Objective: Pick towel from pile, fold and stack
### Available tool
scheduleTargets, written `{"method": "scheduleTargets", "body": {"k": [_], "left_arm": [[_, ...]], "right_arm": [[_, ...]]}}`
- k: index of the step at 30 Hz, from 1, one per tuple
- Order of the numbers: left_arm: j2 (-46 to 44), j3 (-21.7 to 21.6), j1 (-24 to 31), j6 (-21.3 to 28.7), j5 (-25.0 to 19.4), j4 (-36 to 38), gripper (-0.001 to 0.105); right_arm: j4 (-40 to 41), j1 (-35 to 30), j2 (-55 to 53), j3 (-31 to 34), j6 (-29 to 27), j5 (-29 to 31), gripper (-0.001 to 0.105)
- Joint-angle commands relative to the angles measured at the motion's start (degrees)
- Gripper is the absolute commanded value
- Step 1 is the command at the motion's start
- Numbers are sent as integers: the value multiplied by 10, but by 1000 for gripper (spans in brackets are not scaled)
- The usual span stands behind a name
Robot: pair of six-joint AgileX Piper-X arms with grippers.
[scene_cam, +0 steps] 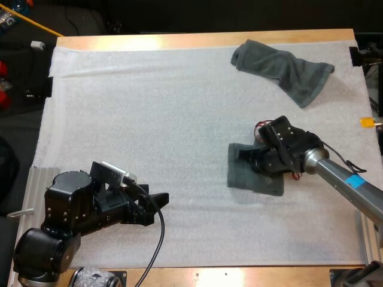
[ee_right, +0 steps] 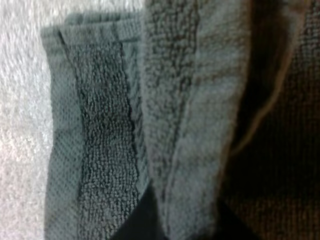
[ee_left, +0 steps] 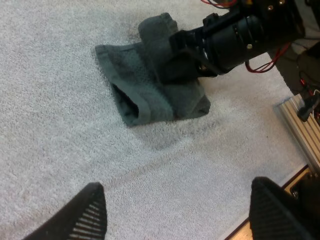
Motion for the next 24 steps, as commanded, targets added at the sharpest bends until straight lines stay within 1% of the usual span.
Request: {"method": "scheduleTargets", "body": {"k": [1,2,5,6,7,8,10,12,15,16,21,24], "left_arm": [[1,-2,0,-1,-4,-1,60],[1,-2,0,-1,-4,-1,60],[1,-2,0,-1,-4,-1,60],[1,-2,0,-1,-4,-1,60],[1,-2,0,-1,-4,-1,60],[1,-2,0,-1,-4,-1,60],[1,-2,0,-1,-4,-1,60],[1,-2,0,-1,-4,-1,60],[1,-2,0,-1,-4,-1,60],[1,-2,0,-1,-4,-1,60],[1,-2,0,-1,-4,-1,60],[1,-2,0,-1,-4,-1,60]], "right_arm": [[-11,1,4,-4,9,-13,10],[-12,1,7,-4,9,-22,16],[-15,1,11,-4,9,-59,49],[-16,1,9,-5,5,-73,61],[-16,1,5,-7,-4,-83,69],[-16,1,1,-7,-15,-85,73],[-13,1,-13,-7,-34,-85,73],[-2,1,-31,-7,-34,-67,71],[16,1,-49,-7,-34,-34,71],[19,1,-52,-7,-34,-31,71],[17,1,-51,-7,-17,-43,71],[-1,2,-40,-7,-8,-85,71]]}}
